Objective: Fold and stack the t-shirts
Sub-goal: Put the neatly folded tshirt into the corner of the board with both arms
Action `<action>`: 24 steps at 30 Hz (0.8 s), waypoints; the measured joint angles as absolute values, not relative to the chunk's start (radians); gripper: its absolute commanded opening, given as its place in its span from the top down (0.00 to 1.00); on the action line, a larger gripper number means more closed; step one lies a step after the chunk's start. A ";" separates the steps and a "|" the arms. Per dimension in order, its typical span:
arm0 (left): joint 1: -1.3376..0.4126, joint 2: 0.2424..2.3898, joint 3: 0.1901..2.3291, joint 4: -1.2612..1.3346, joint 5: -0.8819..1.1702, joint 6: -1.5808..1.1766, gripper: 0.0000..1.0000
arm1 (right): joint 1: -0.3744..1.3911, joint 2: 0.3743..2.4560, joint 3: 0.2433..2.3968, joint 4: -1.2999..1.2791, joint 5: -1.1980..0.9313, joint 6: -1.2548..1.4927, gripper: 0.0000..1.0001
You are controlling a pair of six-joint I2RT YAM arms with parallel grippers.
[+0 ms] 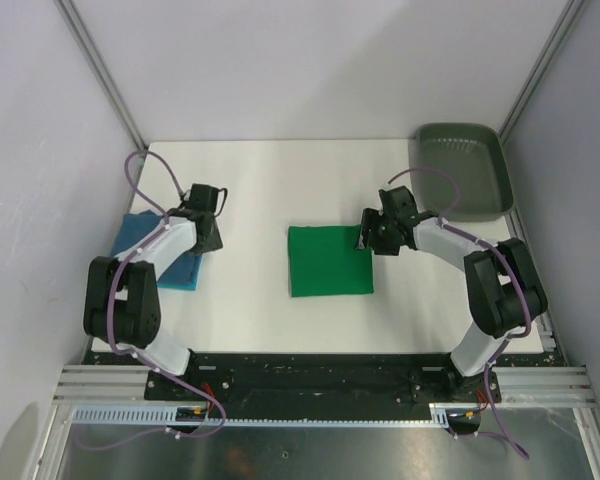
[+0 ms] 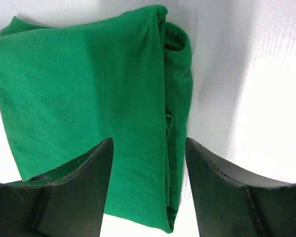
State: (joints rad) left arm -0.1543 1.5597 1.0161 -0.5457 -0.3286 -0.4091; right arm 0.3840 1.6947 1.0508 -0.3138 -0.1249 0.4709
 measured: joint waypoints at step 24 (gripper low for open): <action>-0.155 1.769 1.030 -0.598 -0.574 -0.384 0.98 | 0.312 1.670 0.950 -0.197 -0.239 0.483 0.40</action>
State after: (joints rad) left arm -0.1547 1.7695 1.0302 -0.5976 -0.5739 -0.3840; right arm 0.3119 1.6695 0.9504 -0.1967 -0.2386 0.4828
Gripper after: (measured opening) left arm 0.123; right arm 0.610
